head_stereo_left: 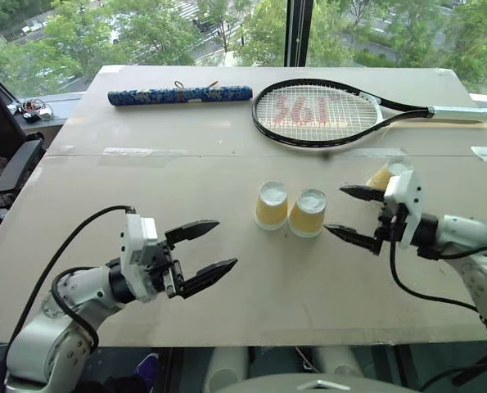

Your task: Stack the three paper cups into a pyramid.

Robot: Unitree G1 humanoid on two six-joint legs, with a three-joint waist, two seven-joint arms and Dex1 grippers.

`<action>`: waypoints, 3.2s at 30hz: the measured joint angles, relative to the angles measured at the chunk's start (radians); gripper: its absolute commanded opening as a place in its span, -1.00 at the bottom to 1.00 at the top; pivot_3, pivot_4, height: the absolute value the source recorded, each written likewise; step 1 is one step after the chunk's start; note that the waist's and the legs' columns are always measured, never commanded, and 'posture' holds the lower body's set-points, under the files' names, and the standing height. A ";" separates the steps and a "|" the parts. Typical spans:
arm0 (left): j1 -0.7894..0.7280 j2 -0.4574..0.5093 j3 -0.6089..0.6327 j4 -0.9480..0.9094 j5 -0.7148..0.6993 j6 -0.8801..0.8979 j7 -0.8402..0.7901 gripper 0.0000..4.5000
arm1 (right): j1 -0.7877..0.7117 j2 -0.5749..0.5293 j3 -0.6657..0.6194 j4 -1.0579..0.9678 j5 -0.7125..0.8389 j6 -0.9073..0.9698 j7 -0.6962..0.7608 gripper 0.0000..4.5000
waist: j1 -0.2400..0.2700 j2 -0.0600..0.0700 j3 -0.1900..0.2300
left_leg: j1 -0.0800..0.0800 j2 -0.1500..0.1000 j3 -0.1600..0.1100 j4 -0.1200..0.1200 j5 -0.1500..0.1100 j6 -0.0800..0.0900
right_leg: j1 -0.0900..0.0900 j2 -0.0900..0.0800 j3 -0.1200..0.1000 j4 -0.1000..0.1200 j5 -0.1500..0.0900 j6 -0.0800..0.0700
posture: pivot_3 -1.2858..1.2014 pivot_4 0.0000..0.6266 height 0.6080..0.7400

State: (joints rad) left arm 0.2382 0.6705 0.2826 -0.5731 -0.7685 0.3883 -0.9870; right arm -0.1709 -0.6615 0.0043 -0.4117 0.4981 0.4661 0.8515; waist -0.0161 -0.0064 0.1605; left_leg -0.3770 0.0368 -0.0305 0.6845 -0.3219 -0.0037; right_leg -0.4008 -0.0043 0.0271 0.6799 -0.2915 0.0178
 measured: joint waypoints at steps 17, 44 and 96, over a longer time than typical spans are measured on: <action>0.021 0.003 0.001 -0.004 0.000 0.000 0.013 1.00 | -0.051 0.121 0.096 0.177 -0.176 -0.103 -0.061 0.96 | 0.003 0.000 0.000 | 0.000 0.000 -0.001 0.000 0.001 -0.001 | 0.000 0.001 0.000 0.000 0.000 0.000 | 0.03 -0.52 1.00; -0.025 0.002 -0.010 -0.006 -0.013 -0.001 0.029 1.00 | -0.169 0.066 -0.182 0.245 -0.130 -0.024 -0.290 0.96 | 0.005 0.000 0.000 | -0.001 0.000 0.000 0.001 0.002 -0.004 | 0.000 0.001 0.000 0.000 0.000 0.000 | 0.03 -0.52 1.00; 0.137 -0.068 0.147 0.149 -0.077 -0.138 -0.150 1.00 | -0.487 0.049 0.141 -0.051 0.153 0.394 -0.137 -0.02 | 0.002 0.000 -0.002 | -0.002 -0.001 -0.002 0.001 0.000 0.000 | -0.001 0.000 -0.002 0.000 0.000 0.000 | 0.03 -0.52 1.00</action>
State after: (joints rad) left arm 0.3752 0.6026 0.4294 -0.4236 -0.8458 0.2499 -1.1373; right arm -0.6580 -0.6127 0.1452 -0.4630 0.6514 0.8599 0.7142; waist -0.0136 -0.0061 0.1584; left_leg -0.3789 0.0362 -0.0328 0.6857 -0.3218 -0.0039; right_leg -0.4020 -0.0048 0.0247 0.6800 -0.2914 0.0176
